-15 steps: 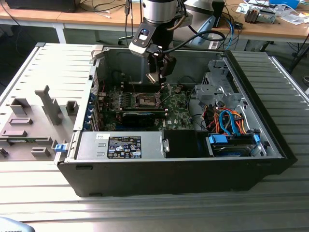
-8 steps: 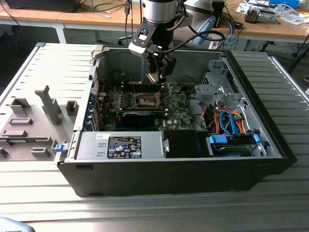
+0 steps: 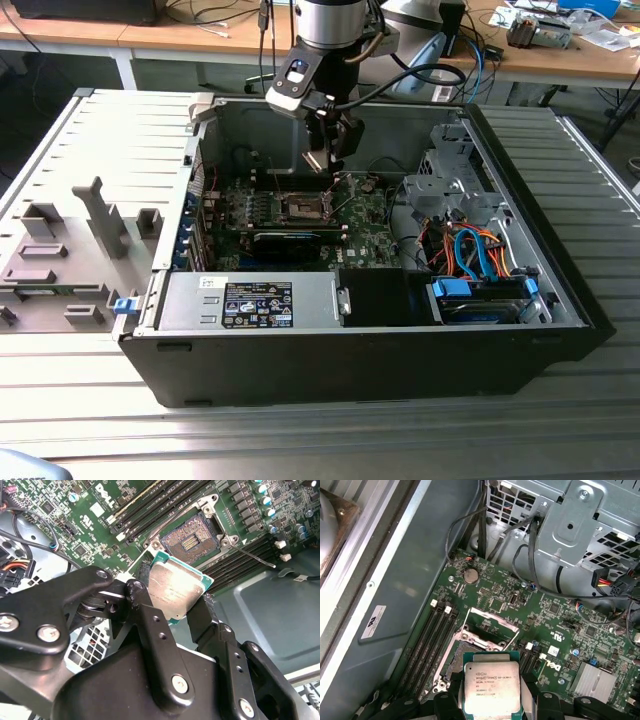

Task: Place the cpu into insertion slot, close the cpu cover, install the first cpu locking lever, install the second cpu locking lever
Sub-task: 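Place the cpu into insertion slot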

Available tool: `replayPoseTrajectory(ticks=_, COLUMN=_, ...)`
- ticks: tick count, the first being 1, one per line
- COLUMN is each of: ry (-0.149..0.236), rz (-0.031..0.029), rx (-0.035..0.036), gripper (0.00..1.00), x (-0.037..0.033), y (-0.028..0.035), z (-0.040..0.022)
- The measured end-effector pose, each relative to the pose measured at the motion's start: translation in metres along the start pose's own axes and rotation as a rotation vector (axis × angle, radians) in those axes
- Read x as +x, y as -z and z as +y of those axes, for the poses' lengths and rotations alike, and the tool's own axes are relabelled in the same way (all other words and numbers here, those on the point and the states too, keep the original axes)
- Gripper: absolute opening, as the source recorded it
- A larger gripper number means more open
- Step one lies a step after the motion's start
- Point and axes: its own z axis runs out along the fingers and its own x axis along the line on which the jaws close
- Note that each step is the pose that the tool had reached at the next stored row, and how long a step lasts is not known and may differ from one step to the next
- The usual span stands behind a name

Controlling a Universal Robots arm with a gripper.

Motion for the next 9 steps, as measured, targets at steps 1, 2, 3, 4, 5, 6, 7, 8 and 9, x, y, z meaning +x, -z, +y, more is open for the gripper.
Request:
replayPoseTrajectory(ticks=1, ry=-0.001, rz=-0.0001, rx=0.0, gripper=0.55, x=0.0, y=0.0, z=0.0)
replayPoseTrajectory(ticks=2, ry=-0.003, rz=-0.0002, rx=0.0, gripper=0.55, x=0.0, y=0.0, z=0.0)
replayPoseTrajectory(ticks=3, ry=-0.005, rz=-0.0003, rx=0.0, gripper=0.55, x=0.0, y=-0.0001, z=0.0)
replayPoseTrajectory(ticks=4, ry=-0.006, rz=-0.0004, rx=0.0, gripper=0.55, x=0.0, y=-0.0001, z=0.0)
replayPoseTrajectory(ticks=5, ry=-0.007, rz=-0.0005, rx=0.0, gripper=0.55, x=0.0, y=-0.0001, z=0.0)
replayPoseTrajectory(ticks=6, ry=-0.008, rz=-0.0006, rx=0.0, gripper=0.55, x=0.0, y=-0.0001, z=0.0)
replayPoseTrajectory(ticks=7, ry=-0.009, rz=-0.0006, rx=0.0, gripper=0.55, x=0.0, y=-0.0001, z=0.0)
replayPoseTrajectory(ticks=8, ry=-0.01, rz=-0.0007, rx=0.0, gripper=0.55, x=0.0, y=-0.0002, z=0.0)
replayPoseTrajectory(ticks=9, ry=-0.012, rz=-0.0008, rx=0.0, gripper=0.55, x=0.0, y=-0.0002, z=0.0)
